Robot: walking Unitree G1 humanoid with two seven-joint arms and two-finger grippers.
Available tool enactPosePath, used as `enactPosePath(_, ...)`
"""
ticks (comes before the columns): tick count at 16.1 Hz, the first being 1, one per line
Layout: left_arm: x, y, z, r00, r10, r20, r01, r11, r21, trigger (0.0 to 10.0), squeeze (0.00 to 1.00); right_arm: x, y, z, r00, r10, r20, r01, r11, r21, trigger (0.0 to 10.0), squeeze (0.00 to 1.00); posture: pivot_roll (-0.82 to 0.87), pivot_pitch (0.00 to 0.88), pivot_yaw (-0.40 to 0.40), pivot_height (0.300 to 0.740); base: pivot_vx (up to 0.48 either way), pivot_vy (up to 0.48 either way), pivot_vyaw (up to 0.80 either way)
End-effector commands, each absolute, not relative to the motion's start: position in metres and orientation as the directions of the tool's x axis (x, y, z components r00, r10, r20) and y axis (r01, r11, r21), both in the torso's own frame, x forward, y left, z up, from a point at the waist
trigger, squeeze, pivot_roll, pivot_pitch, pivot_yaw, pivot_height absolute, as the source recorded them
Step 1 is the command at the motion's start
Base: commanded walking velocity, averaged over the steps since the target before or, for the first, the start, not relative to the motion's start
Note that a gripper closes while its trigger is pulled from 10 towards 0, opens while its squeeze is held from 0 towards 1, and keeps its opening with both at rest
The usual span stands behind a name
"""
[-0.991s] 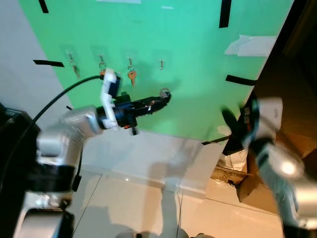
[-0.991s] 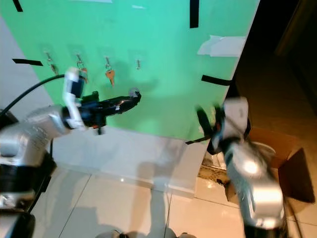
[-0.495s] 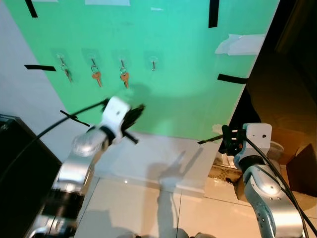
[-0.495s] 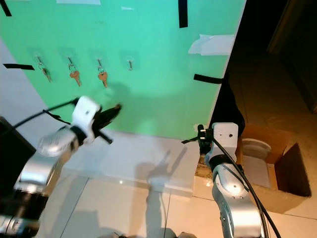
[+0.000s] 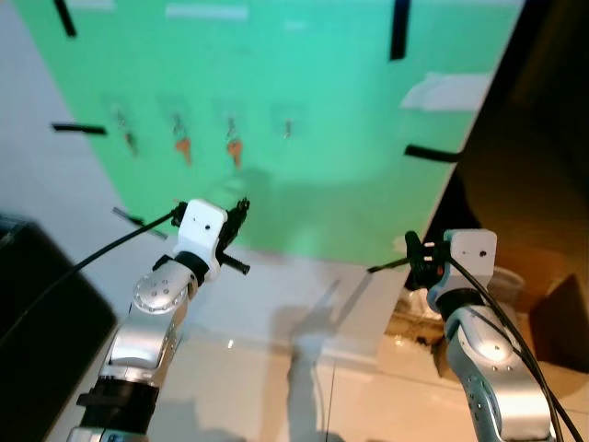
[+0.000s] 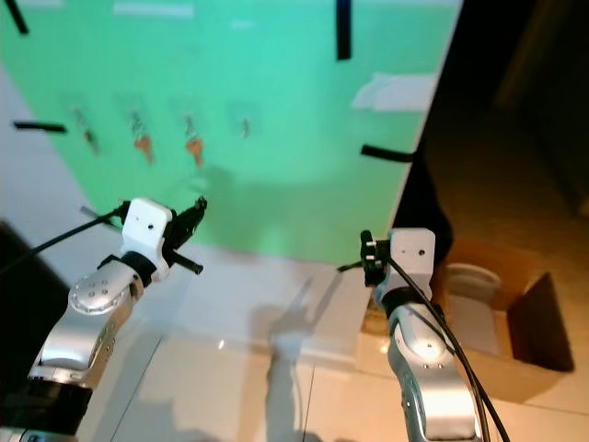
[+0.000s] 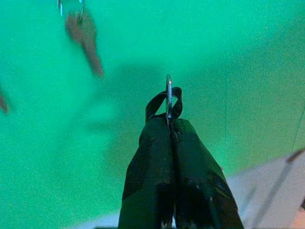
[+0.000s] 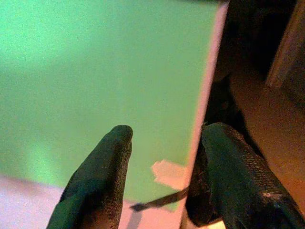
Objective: Hang keys on a hook
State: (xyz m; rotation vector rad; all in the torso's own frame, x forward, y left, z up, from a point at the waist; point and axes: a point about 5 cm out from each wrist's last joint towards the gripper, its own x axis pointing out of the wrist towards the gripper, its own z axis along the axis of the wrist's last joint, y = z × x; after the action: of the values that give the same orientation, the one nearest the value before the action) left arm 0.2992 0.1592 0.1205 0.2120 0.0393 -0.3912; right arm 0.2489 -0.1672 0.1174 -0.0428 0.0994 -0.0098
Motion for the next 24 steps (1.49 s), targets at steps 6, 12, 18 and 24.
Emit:
enactPosePath(6,0.302,0.162,0.129,0.92,-0.391,-0.038,0.39,0.9,0.195,10.0,0.0,0.252,-0.16,0.122,0.995,0.073,-0.069,-0.074,0.997,-0.018,10.0,0.0,-0.1,0.0,0.068,0.74,0.401,0.0,-0.27)
enactPosePath(12,0.284,0.164,0.134,0.805,-0.594,0.006,0.589,0.799,0.123,10.0,0.0,0.244,-0.156,0.121,0.965,0.251,-0.078,-0.254,0.967,-0.021,10.0,0.0,-0.09,0.0,0.047,0.74,0.117,0.0,0.0)
enactPosePath(18,0.276,0.172,0.14,0.774,-0.628,0.082,0.63,0.776,-0.003,10.0,0.0,0.248,-0.158,0.126,0.954,0.294,-0.05,-0.295,0.956,-0.006,10.0,0.0,-0.07,0.0,0.027,0.74,0.0,0.0,0.0)
enactPosePath(24,0.275,0.191,0.153,0.577,-0.793,0.195,0.768,0.446,-0.459,10.0,0.0,0.254,-0.152,0.136,0.926,0.377,-0.005,-0.377,0.926,-0.014,10.0,0.0,-0.06,0.0,0.025,0.74,0.0,0.0,0.0)
